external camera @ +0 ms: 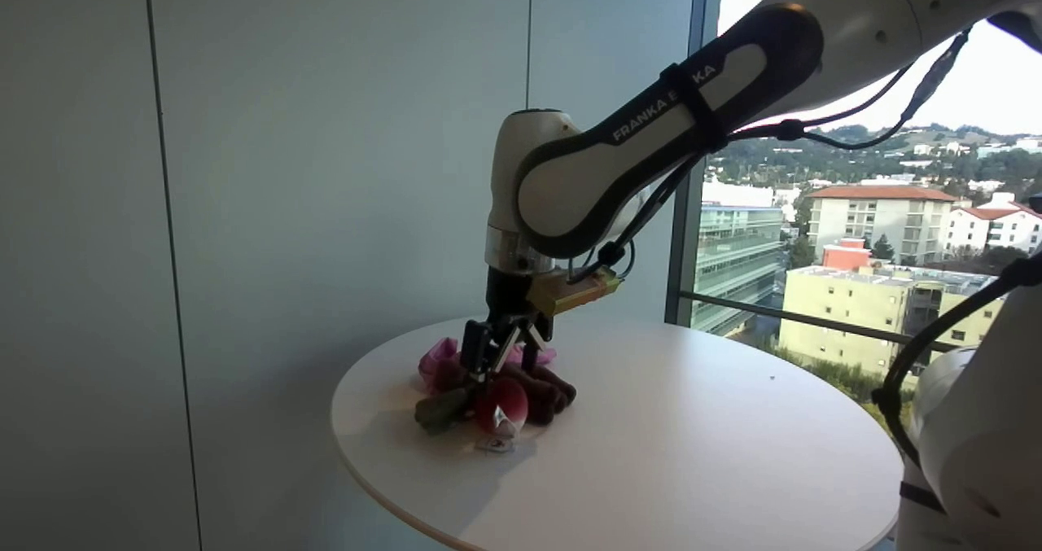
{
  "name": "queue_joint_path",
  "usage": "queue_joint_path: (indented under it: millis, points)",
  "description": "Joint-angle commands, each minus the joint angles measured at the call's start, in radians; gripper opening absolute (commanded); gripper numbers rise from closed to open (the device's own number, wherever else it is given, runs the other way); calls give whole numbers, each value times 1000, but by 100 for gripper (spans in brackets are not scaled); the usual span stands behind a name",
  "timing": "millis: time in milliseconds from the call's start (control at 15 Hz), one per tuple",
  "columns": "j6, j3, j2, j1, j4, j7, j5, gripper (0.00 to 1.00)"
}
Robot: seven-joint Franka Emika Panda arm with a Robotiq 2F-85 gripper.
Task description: Pile the objects, which are on the table, on the right
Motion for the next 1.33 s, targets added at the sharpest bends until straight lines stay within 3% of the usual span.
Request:
queue_joint_path:
  millis: [0,267,333,400,533,667,933,1000,1267]
  points:
    - [213,23,45,-29,-47,120,-27,100]
    - [365,79,115,-104,-62,275,-214,100]
    - [364,111,118,-148,-63,342,-331,94]
    - [345,136,125,-180,-60,388,-407,74]
    - [302,153,134,-205,-51,493,-558,58]
    - [284,159,141,-209,-47,544,-618,45]
    - [226,158,140,-189,-34,553,-594,15]
    - [199,119,137,-149,-23,545,-586,10]
    - [169,56,74,-148,46,511,-554,8]
